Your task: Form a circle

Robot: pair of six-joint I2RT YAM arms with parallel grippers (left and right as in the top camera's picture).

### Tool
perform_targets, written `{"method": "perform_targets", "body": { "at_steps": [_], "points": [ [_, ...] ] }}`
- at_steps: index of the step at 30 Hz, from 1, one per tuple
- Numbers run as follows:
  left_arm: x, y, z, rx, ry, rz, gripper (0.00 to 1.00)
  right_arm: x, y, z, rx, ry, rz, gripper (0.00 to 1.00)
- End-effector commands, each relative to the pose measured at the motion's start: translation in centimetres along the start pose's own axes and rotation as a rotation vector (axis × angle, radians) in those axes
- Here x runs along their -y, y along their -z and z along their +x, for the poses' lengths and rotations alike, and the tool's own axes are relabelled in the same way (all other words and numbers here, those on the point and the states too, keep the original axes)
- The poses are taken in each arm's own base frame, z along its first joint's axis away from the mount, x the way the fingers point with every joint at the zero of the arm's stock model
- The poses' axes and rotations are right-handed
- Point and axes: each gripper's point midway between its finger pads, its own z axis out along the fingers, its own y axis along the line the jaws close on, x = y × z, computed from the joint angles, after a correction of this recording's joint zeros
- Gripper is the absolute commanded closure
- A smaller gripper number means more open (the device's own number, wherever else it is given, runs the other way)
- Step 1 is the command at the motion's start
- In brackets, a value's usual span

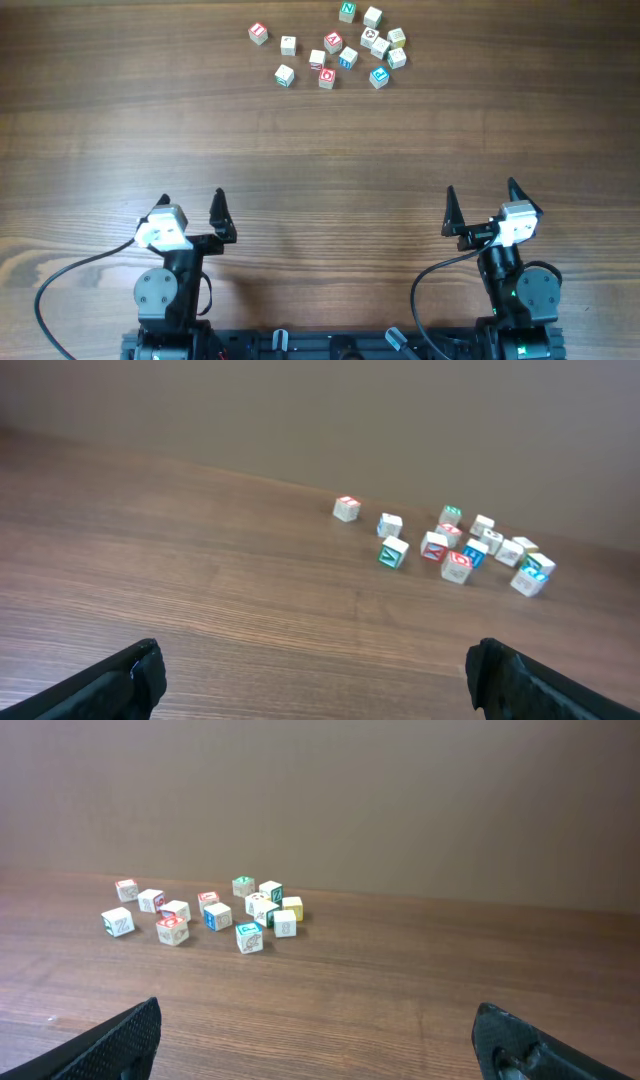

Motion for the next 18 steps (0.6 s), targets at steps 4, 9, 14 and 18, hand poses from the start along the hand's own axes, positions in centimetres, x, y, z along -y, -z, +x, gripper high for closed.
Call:
{"method": "perform_targets", "body": {
  "at_steps": [4,9,14,18],
  "points": [
    [1.3,0.1,0.5,-0.022,0.046,0.081,0.0,-0.3,0.0,-0.1,0.005,0.018,-0.017,0.0],
    [2.9,0.4,0.9,-0.054,0.051,0.169,0.0,-0.3,0.0,-0.1,0.005,0.018,-0.016,0.0],
    [3.1,0.5,1.1,-0.072,0.07,0.184,0.0,-0.3,0.0,-0.1,0.005,0.018,-0.016,0.0],
    [3.1,0.5,1.0,-0.07,0.073,0.184,0.0,-0.3,0.0,-0.1,0.005,0.018,-0.017,0.0]
  ]
}}
